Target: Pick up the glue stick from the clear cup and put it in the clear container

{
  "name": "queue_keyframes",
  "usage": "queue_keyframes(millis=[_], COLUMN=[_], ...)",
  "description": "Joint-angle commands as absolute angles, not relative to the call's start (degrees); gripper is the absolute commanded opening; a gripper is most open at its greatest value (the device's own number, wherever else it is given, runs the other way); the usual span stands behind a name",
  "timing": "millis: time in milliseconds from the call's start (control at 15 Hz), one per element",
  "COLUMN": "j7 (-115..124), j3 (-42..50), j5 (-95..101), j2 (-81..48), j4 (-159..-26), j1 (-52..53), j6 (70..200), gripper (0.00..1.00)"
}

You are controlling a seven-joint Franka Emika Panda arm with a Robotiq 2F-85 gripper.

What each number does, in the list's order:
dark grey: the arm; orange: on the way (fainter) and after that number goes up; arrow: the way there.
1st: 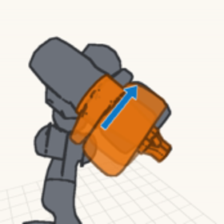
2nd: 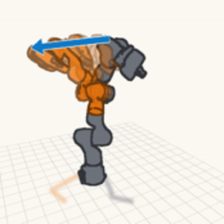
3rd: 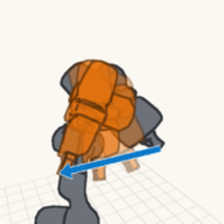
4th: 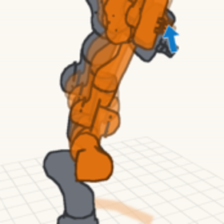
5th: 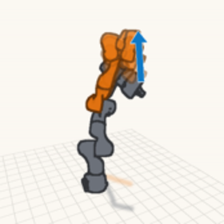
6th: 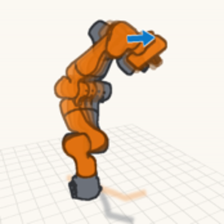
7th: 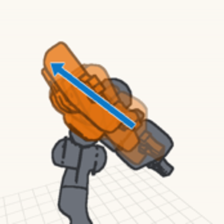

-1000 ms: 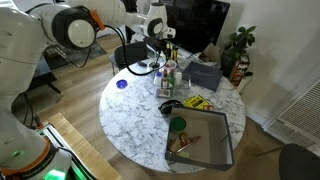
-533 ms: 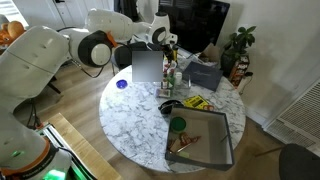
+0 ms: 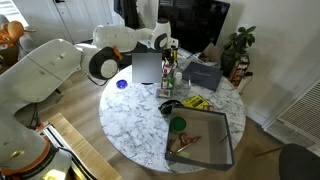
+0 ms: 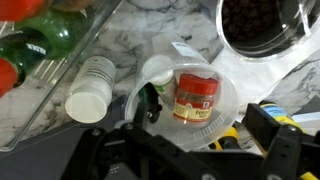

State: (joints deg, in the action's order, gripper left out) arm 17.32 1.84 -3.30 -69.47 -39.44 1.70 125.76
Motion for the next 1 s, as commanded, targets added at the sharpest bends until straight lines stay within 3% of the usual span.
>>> queue_keyframes(millis=[0, 200, 667, 867, 933], j7=[17.1, 17.39, 17.18, 17.24, 17.33], j3=[0.87, 0.62, -1.13, -1.26, -1.0], j5=[-4.26, -4.66, -5.97, -5.96, -5.69], j2=[-74.43, -75.74, -78.18, -79.18, -79.52], j4=[-32.21, -31.06, -28.92, -28.07, -27.87], j1=[0.49, 0.01, -0.09, 0.01, 0.1], j6=[124.33, 125.11, 126.26, 127.91, 128.75], gripper=[0.86, 0.66, 0.73, 0.62, 0.65])
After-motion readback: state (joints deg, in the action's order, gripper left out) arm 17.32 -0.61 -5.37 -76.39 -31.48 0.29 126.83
